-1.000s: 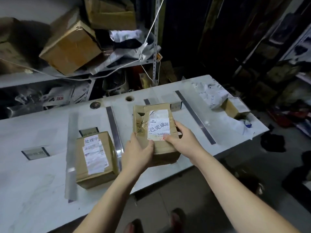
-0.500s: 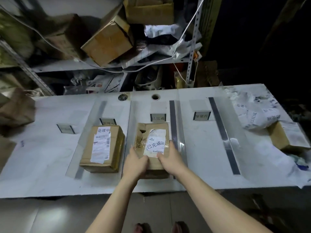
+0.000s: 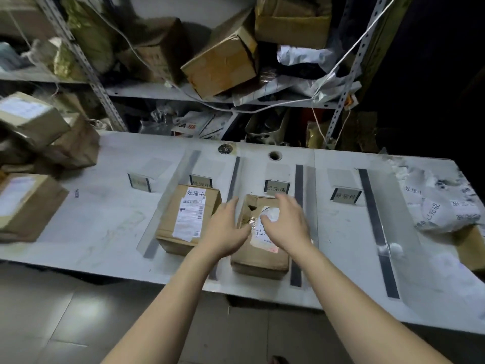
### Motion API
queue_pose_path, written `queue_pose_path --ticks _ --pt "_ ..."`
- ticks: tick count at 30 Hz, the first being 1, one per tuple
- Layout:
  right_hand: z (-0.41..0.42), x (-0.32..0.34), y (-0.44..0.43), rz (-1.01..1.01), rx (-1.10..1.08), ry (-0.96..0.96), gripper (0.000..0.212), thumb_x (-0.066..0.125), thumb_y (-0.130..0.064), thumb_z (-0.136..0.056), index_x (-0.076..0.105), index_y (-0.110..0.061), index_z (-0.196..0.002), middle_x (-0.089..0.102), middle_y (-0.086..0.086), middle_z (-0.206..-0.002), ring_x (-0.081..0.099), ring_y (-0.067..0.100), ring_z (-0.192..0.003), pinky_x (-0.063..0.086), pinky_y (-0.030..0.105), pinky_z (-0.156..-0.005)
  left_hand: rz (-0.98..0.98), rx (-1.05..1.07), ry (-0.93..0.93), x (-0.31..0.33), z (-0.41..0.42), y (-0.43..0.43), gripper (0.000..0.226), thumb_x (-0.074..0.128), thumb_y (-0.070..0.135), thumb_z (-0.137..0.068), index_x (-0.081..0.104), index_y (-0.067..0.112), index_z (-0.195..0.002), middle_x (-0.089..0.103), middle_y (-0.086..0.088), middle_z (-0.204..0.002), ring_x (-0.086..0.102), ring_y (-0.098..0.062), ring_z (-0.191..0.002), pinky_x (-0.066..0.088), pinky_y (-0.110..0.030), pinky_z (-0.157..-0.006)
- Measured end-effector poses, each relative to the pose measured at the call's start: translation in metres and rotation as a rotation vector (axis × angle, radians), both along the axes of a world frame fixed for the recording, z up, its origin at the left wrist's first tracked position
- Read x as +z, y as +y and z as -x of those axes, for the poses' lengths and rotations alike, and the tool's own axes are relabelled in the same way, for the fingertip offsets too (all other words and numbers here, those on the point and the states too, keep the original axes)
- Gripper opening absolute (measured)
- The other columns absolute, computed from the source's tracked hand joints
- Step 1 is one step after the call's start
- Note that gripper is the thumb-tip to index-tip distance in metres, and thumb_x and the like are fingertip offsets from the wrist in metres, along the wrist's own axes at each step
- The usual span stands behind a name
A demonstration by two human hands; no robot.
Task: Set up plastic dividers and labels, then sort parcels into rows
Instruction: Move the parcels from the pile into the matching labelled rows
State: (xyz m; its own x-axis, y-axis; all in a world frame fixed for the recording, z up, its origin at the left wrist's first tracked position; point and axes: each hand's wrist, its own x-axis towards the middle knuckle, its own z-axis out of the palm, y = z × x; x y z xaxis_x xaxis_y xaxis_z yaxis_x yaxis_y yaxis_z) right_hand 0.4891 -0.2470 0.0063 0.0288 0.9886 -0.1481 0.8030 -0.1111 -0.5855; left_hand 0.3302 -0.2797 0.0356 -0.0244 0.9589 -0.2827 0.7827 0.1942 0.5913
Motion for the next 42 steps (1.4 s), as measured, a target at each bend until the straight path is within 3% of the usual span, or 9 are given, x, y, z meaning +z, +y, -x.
queue_pose_path --ticks 7,13,20,26,34,37,42 --pt "0.123 0.088 0.005 -0.184 0.326 -0.237 0.066 0.062 -0.041 -0.094 0.035 -0.028 -0.154 0.036 -0.006 -0.158 0.035 0.022 -0.141 0.039 0.040 -0.106 -0.299 0.020 0.388 0.062 0.143 -0.005 0.068 0.054 0.040 -0.099 0.024 0.026 -0.158 0.042 0.002 -0.152 0.047 -0.026 -0.133 0.048 -0.042 -0.095" --pt "0.284 0.117 -0.009 -0.288 0.466 -0.299 0.070 0.065 -0.048 -0.091 0.037 -0.028 -0.152 0.039 -0.006 -0.156 0.036 0.024 -0.141 0.040 0.043 -0.111 -0.379 0.104 0.596 0.093 0.322 -0.040 0.062 0.055 0.046 -0.096 0.038 0.020 -0.150 0.051 -0.003 -0.146 0.048 -0.026 -0.134 0.042 -0.040 -0.106" --pt "0.461 0.137 -0.022 -0.335 0.572 -0.315 0.070 0.061 -0.051 -0.091 0.036 -0.029 -0.153 0.040 -0.006 -0.156 0.037 0.024 -0.140 0.044 0.044 -0.106 -0.334 0.256 0.656 0.106 0.504 -0.085 0.071 0.051 0.051 -0.099 0.026 0.024 -0.160 0.039 0.001 -0.158 0.037 -0.022 -0.145 0.036 -0.040 -0.116" --pt "0.580 0.135 0.001 -0.339 0.642 -0.252 0.067 0.061 -0.049 -0.091 0.038 -0.033 -0.152 0.044 -0.009 -0.153 0.039 0.020 -0.139 0.047 0.043 -0.103 -0.280 0.368 0.591 0.097 0.630 -0.084 0.069 0.049 0.053 -0.099 0.027 0.028 -0.159 0.039 0.004 -0.158 0.036 -0.022 -0.144 0.040 -0.041 -0.110" --pt "0.725 0.113 0.086 -0.264 0.611 -0.063 0.066 0.064 -0.046 -0.090 0.041 -0.032 -0.151 0.047 -0.009 -0.152 0.042 0.017 -0.140 0.048 0.044 -0.103 -0.157 0.436 0.578 0.088 0.773 -0.014 0.071 0.050 0.052 -0.097 0.022 0.030 -0.159 0.041 0.002 -0.156 0.044 -0.024 -0.138 0.049 -0.043 -0.101" --pt "0.771 0.107 0.116 -0.194 0.591 0.015 0.067 0.065 -0.046 -0.090 0.041 -0.031 -0.151 0.048 -0.008 -0.152 0.045 0.017 -0.139 0.047 0.044 -0.105 -0.160 0.498 0.409 0.087 0.810 0.017 0.072 0.053 0.052 -0.096 0.023 0.032 -0.159 0.042 0.002 -0.155 0.044 -0.023 -0.138 0.046 -0.039 -0.095" --pt "0.831 0.098 0.157 -0.099 0.437 0.209 0.063 0.066 -0.044 -0.093 0.046 -0.023 -0.148 0.055 -0.002 -0.146 0.052 0.022 -0.134 0.046 0.042 -0.106 -0.187 0.584 -0.009 0.077 0.861 0.065 0.062 0.059 0.046 -0.098 0.038 0.026 -0.153 0.053 -0.001 -0.149 0.051 -0.025 -0.133 0.041 -0.035 -0.100"
